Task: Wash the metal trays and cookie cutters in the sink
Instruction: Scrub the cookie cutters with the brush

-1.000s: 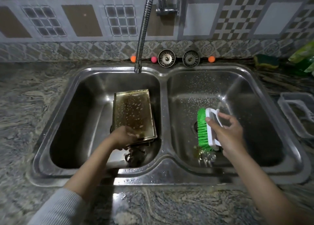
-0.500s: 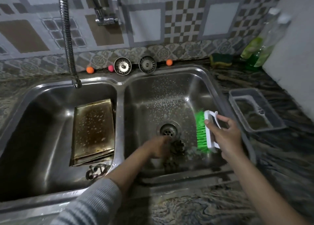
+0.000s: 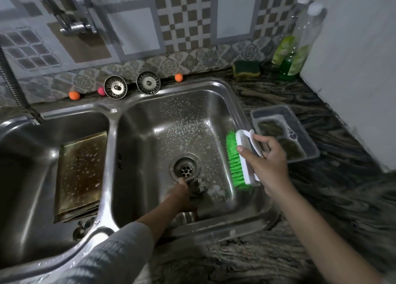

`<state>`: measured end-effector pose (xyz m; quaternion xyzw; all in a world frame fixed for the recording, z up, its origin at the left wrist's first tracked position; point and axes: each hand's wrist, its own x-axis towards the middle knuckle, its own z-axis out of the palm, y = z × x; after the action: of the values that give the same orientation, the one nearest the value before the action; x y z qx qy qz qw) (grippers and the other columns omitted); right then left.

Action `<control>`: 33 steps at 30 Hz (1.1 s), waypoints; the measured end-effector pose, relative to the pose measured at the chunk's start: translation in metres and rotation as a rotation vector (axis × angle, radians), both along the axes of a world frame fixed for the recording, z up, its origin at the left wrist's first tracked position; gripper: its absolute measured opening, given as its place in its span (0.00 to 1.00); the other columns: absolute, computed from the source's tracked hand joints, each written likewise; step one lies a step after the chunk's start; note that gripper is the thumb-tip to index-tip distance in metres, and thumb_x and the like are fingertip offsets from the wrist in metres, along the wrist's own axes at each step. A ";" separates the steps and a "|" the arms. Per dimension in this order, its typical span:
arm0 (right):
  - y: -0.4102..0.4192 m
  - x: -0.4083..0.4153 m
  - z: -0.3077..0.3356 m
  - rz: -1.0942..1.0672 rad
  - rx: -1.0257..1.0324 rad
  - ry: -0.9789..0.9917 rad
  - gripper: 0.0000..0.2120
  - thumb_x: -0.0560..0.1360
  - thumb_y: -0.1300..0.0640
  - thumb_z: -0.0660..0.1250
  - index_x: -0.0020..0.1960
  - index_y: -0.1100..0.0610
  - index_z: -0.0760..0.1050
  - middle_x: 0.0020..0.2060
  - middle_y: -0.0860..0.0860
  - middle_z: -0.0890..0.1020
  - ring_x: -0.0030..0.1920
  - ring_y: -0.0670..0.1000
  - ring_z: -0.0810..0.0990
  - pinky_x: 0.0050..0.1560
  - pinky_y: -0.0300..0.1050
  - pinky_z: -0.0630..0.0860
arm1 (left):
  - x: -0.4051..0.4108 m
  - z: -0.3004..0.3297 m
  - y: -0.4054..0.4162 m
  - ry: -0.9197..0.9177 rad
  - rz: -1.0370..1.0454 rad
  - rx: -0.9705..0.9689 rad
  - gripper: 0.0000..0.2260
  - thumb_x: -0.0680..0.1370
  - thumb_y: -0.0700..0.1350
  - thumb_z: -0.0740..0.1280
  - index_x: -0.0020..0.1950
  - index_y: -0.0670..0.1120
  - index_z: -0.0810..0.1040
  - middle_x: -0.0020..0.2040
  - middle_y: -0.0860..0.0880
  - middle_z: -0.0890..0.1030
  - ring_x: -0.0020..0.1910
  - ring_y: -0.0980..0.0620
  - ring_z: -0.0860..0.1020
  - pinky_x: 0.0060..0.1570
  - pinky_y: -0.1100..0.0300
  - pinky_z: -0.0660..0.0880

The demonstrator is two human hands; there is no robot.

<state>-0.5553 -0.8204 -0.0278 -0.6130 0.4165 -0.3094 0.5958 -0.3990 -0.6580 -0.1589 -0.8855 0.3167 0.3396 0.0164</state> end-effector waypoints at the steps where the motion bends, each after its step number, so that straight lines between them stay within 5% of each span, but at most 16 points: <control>1: -0.005 -0.004 0.003 0.015 -0.010 0.006 0.21 0.66 0.56 0.78 0.55 0.50 0.74 0.53 0.51 0.81 0.49 0.49 0.82 0.45 0.43 0.79 | 0.000 0.003 0.000 -0.010 0.002 -0.006 0.44 0.66 0.57 0.74 0.71 0.39 0.54 0.60 0.42 0.78 0.56 0.44 0.79 0.50 0.53 0.75; 6: -0.049 -0.024 0.029 -0.007 -0.122 0.037 0.23 0.64 0.54 0.79 0.57 0.50 0.74 0.54 0.53 0.81 0.50 0.52 0.83 0.46 0.49 0.81 | 0.011 0.025 0.002 0.083 0.168 -0.142 0.37 0.66 0.56 0.72 0.71 0.47 0.61 0.59 0.43 0.78 0.54 0.44 0.79 0.50 0.55 0.76; 10: -0.092 -0.031 0.047 0.009 -0.235 0.171 0.21 0.66 0.53 0.78 0.56 0.50 0.75 0.50 0.53 0.81 0.46 0.51 0.81 0.41 0.42 0.76 | 0.015 0.059 0.002 0.199 0.411 -0.371 0.21 0.71 0.55 0.70 0.61 0.51 0.71 0.52 0.46 0.81 0.50 0.45 0.81 0.39 0.58 0.76; 13: -0.108 -0.024 0.042 0.113 -0.362 0.366 0.20 0.67 0.51 0.77 0.55 0.52 0.74 0.50 0.52 0.78 0.47 0.54 0.78 0.41 0.43 0.71 | 0.009 0.081 -0.002 0.406 0.670 -0.632 0.06 0.74 0.49 0.69 0.50 0.53 0.76 0.51 0.47 0.80 0.46 0.48 0.80 0.41 0.53 0.79; 20: -0.111 -0.011 0.015 0.243 -0.497 0.613 0.25 0.69 0.47 0.75 0.62 0.52 0.71 0.60 0.55 0.77 0.55 0.59 0.76 0.47 0.52 0.75 | -0.011 0.104 -0.009 0.721 0.852 -0.969 0.13 0.76 0.47 0.68 0.59 0.56 0.76 0.55 0.49 0.80 0.47 0.42 0.84 0.39 0.52 0.80; 28: -0.095 -0.020 0.058 0.084 -0.483 0.297 0.23 0.69 0.50 0.76 0.60 0.51 0.72 0.54 0.49 0.75 0.51 0.51 0.74 0.43 0.44 0.70 | -0.020 0.105 -0.012 0.893 0.967 -1.217 0.12 0.79 0.39 0.62 0.62 0.43 0.73 0.47 0.43 0.76 0.46 0.45 0.77 0.39 0.53 0.80; 33: -0.039 0.000 0.067 0.199 -0.180 0.074 0.22 0.66 0.55 0.78 0.57 0.52 0.74 0.47 0.44 0.78 0.45 0.47 0.81 0.37 0.44 0.80 | -0.026 0.108 -0.017 0.927 0.926 -1.307 0.10 0.78 0.37 0.61 0.58 0.45 0.76 0.51 0.46 0.80 0.42 0.50 0.82 0.47 0.51 0.77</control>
<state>-0.5549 -0.8599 0.0388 -0.7132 0.3462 -0.2621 0.5503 -0.4246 -0.6750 -0.0509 -0.5327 0.0349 0.3864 -0.7522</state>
